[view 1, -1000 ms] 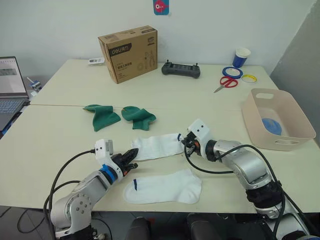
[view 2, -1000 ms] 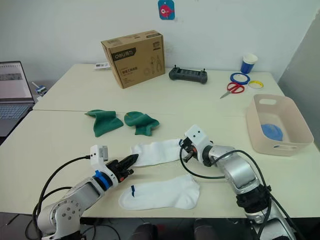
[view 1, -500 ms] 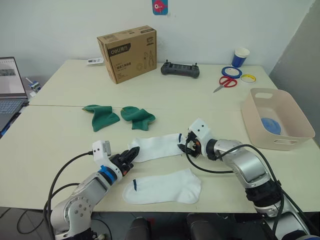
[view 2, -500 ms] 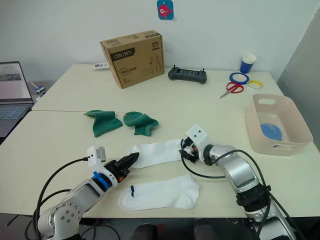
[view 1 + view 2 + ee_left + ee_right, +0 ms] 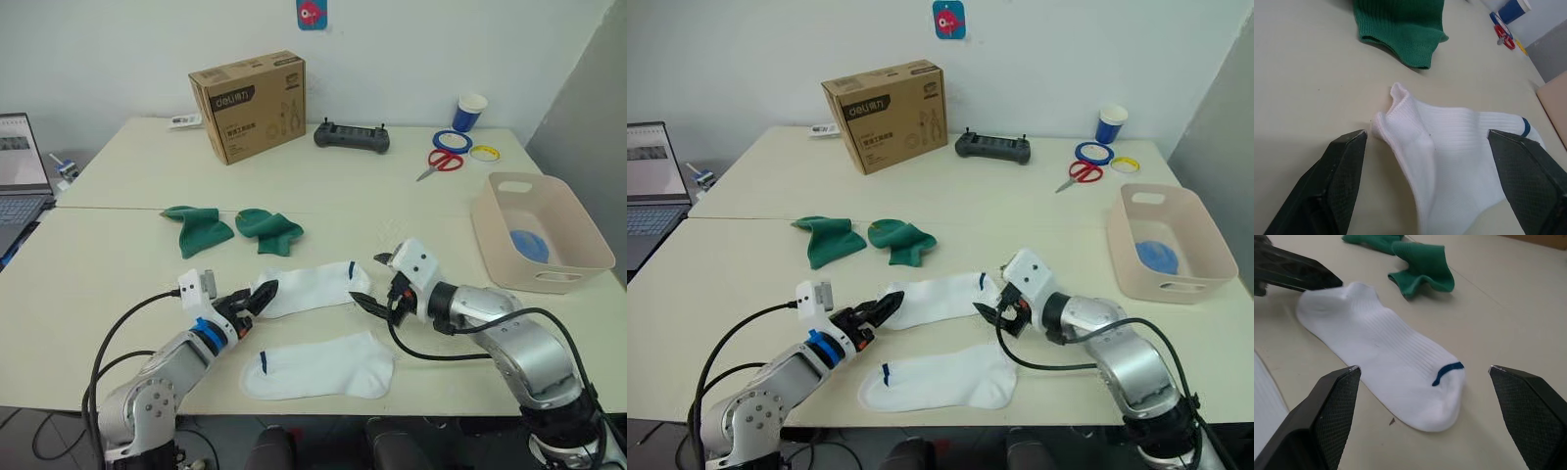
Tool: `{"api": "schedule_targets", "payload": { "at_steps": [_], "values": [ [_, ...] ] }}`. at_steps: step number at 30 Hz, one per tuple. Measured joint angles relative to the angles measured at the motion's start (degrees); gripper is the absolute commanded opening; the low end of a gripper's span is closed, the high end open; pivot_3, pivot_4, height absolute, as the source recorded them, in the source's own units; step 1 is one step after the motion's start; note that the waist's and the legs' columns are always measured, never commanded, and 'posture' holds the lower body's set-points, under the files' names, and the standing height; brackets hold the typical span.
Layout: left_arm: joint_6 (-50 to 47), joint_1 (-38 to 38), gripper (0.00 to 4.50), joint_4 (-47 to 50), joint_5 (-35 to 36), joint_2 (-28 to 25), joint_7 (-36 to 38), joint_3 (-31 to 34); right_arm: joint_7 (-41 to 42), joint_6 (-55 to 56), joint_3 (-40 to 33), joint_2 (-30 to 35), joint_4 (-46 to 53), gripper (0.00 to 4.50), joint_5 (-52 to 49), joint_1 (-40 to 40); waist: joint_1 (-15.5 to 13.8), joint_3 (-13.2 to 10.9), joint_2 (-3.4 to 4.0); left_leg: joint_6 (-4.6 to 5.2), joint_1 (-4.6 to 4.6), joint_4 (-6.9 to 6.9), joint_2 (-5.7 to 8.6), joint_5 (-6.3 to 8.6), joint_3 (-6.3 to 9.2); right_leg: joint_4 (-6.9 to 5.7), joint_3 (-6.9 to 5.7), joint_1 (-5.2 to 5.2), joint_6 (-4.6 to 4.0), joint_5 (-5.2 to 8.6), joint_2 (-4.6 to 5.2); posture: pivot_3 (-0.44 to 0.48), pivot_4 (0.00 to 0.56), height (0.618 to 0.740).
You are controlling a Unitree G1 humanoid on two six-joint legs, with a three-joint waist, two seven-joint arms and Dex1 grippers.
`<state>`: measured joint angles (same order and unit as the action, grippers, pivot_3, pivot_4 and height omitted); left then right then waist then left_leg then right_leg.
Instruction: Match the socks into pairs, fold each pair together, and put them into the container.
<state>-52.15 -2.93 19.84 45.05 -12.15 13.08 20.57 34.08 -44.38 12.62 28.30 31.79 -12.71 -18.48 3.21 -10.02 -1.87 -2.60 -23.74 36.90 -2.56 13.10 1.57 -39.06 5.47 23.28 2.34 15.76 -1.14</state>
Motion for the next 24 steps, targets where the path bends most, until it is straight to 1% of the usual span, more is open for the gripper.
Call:
{"api": "schedule_targets", "payload": {
  "at_steps": [1,2,8,11,12,16,18,22,24],
  "values": [
    [-0.01,-0.03,3.26,-0.34,0.01,-0.21,0.0,-0.02,0.02,0.0,-0.16,0.14,0.65,4.5,-0.05,0.0,0.0,0.0,0.0,0.0,0.0,0.0,0.0,0.0,0.0,0.0,0.0,0.0,0.0,0.0,0.0,0.0,0.15,0.723],
    [-0.02,-0.09,2.9,-0.71,0.03,-0.34,0.05,-0.15,0.02,-0.04,-0.16,0.35,0.88,4.5,-0.1,0.0,-0.03,0.0,0.0,0.0,-0.01,0.0,0.0,0.0,0.0,0.0,0.0,0.0,0.0,0.0,0.0,0.0,0.15,0.723],
    [-0.09,-0.68,1.13,-2.46,0.11,-0.4,0.05,-1.21,-0.41,-0.12,-0.11,0.61,0.89,4.5,0.01,0.32,-0.13,0.0,0.0,0.0,-0.03,0.0,0.02,0.0,-0.02,0.03,0.01,0.0,0.0,0.0,0.03,0.0,0.15,0.723],
    [-0.1,-1.45,0.15,-2.59,0.63,-0.43,-0.1,-0.83,-0.5,0.21,-0.06,0.54,0.86,4.5,0.11,1.11,-0.15,-0.02,-0.03,0.0,-0.04,-0.01,0.01,0.0,-0.01,0.04,0.0,0.01,0.0,0.0,0.02,0.0,0.15,0.723],
    [-0.09,-2.04,0.03,-2.69,1.22,-0.62,-0.13,-0.1,-0.51,0.29,0.0,0.46,0.78,4.5,0.12,1.26,-0.16,-0.02,-0.03,0.0,-0.04,-0.01,0.0,0.0,0.0,0.04,-0.01,0.02,0.0,0.0,0.02,0.0,0.15,0.723],
    [-0.24,-5.9,0.03,-3.58,4.65,-3.21,-0.63,4.04,-0.51,1.34,0.0,0.39,0.64,4.5,0.21,1.3,-0.09,-0.02,-0.03,0.0,-0.03,-0.01,-0.01,0.0,0.02,0.03,-0.03,0.02,0.0,0.0,0.0,0.0,0.15,0.723],
    [-1.6,-8.22,0.03,-3.69,8.08,-5.37,-1.31,6.62,-0.5,1.6,0.0,0.37,0.6,4.5,0.19,1.3,-0.09,-0.03,-0.04,0.0,-0.05,-0.01,-0.02,0.0,0.02,0.03,-0.03,0.02,0.0,0.0,0.0,0.0,0.15,0.723],
    [-7.46,-12.9,0.03,-3.61,19.27,-12.49,-2.76,10.92,-0.37,2.06,-0.15,0.46,0.53,4.5,0.08,1.29,-0.07,-0.07,-0.11,0.0,-0.06,0.0,-0.01,0.0,0.04,0.04,-0.04,0.03,0.01,0.0,0.01,0.0,0.15,0.723],
    [-9.6,-16.47,0.03,-3.87,25.23,-16.28,-4.18,12.19,-0.34,2.19,-0.52,0.64,0.53,4.5,-0.05,1.3,-0.08,-0.1,-0.15,0.0,-0.06,-0.01,-0.01,0.0,0.05,0.04,-0.05,0.03,0.01,0.0,0.02,0.0,0.15,0.723]
  ]
}}
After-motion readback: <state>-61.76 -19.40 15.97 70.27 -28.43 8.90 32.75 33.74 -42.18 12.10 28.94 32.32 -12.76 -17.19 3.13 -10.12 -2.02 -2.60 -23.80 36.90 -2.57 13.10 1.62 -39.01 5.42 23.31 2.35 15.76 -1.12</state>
